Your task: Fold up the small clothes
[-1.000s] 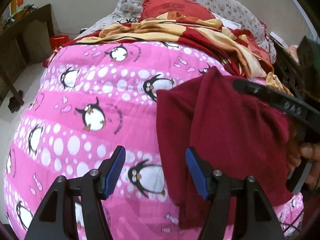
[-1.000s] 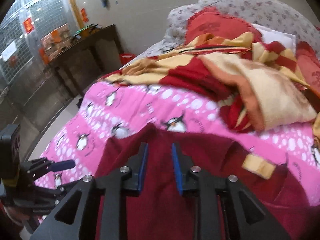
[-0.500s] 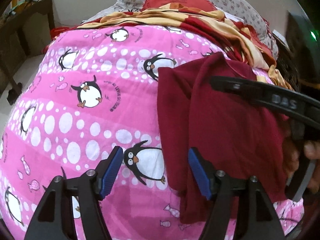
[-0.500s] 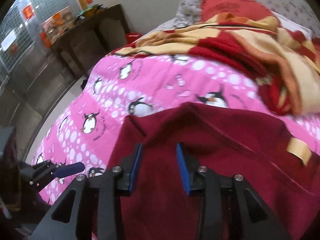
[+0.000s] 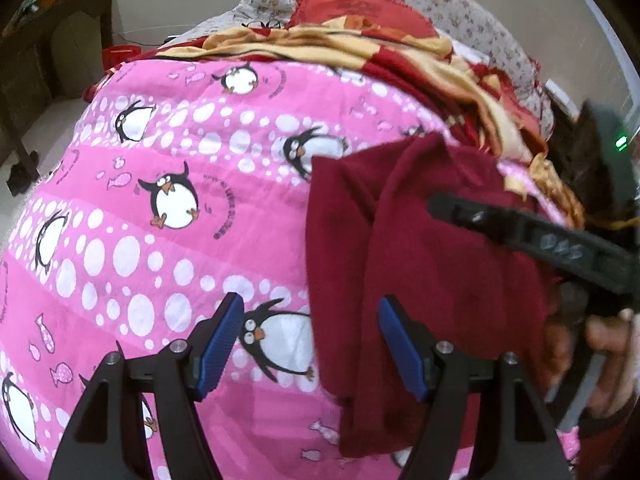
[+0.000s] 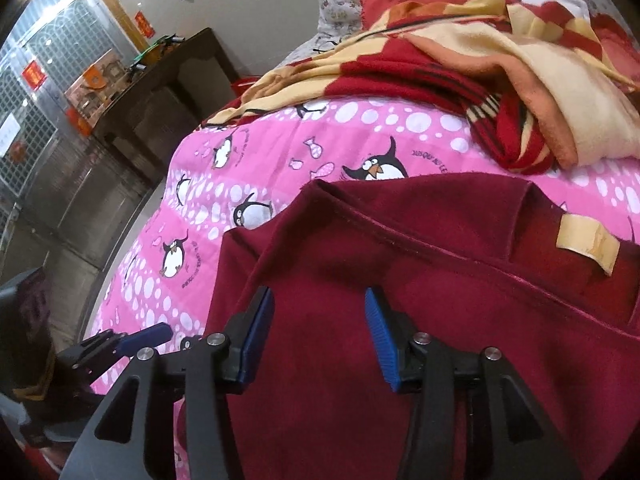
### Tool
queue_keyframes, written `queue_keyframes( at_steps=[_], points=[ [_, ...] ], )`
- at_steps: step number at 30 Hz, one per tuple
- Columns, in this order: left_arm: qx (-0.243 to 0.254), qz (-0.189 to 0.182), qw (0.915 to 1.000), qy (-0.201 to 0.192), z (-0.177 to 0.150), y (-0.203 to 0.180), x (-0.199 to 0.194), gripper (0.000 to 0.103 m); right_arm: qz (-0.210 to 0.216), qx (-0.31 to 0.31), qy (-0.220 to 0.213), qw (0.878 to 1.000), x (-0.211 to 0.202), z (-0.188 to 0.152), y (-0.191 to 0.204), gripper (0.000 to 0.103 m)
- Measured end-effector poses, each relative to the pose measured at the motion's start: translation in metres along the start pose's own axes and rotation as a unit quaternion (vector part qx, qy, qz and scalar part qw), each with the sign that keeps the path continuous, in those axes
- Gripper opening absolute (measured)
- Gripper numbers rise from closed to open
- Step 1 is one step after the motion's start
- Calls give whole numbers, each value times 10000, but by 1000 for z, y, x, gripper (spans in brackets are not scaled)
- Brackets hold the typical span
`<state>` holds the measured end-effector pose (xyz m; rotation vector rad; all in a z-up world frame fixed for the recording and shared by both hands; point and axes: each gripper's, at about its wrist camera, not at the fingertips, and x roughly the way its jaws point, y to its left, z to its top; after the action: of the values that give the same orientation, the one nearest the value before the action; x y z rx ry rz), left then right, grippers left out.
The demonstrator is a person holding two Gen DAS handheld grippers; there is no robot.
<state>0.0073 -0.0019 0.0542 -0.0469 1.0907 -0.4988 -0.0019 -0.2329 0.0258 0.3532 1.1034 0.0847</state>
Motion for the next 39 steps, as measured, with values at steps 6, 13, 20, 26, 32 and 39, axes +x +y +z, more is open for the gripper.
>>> queue_keyframes(
  at_steps=[6, 13, 20, 26, 32, 39],
  points=[
    [113, -105, 9998, 161, -2, -11, 14, 86, 64, 283, 25, 9996, 2, 4, -4, 63],
    [-151, -178, 9996, 172, -4, -17, 40, 92, 205, 506, -54, 9985, -2, 7, -11, 65],
    [-215, -921, 9953, -188, -1, -23, 40, 32, 585, 992, -144, 9932, -12, 13, -23, 77],
    [964, -785, 9881, -902, -19, -60, 2, 26, 1073, 1812, -193, 9774, -16, 22, -46, 87],
    [2005, -345, 9729, -1098, -39, -105, -1, 27, 1169, 1594, 46, 9803, -13, 32, -29, 88],
    [2113, -315, 9715, -1029, -39, -124, 7, 27, 883, 479, 534, 9935, -6, 32, 12, 90]
  ],
)
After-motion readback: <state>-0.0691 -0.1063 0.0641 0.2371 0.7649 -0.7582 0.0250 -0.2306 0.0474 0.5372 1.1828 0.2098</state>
